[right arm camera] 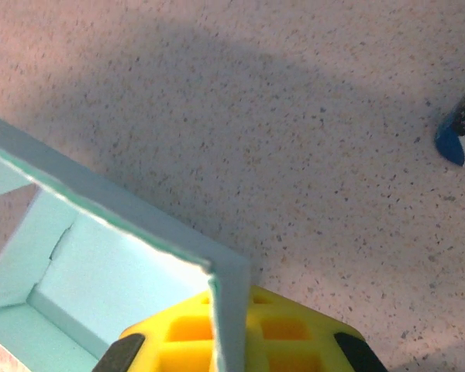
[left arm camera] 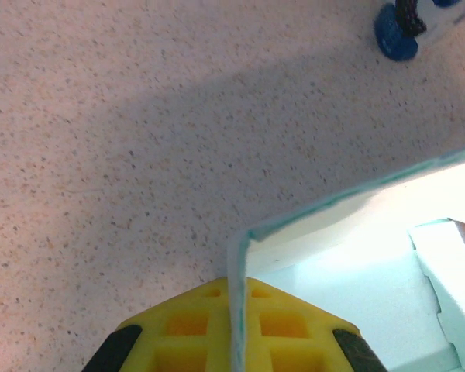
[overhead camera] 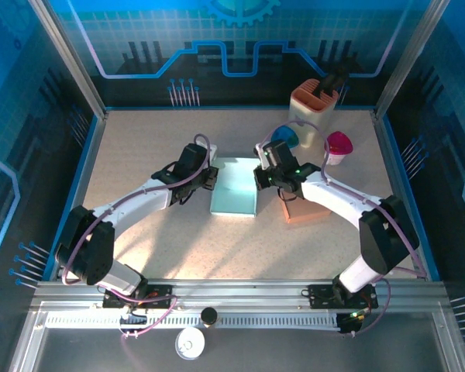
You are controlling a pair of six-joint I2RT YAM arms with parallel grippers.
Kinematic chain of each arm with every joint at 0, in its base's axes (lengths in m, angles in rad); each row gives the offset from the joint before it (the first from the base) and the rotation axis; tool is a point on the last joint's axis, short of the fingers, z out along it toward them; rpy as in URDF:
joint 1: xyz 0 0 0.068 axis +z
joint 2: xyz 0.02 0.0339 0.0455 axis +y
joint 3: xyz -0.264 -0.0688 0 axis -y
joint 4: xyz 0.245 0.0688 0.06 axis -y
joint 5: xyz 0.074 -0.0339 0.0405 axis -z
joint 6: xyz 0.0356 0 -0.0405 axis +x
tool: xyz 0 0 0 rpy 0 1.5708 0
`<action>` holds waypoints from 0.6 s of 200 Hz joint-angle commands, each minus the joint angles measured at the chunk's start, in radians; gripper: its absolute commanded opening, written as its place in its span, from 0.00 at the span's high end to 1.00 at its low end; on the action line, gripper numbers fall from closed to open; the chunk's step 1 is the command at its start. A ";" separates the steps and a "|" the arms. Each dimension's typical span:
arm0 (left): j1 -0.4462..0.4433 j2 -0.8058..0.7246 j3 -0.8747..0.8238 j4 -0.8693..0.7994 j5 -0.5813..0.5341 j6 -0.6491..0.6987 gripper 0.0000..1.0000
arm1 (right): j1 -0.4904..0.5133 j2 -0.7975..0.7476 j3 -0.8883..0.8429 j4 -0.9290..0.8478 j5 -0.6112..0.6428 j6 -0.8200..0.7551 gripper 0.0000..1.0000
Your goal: Fold the paper box
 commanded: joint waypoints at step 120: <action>0.032 0.042 -0.218 0.601 0.111 -0.155 1.00 | 0.087 0.089 -0.079 0.539 0.190 0.300 1.00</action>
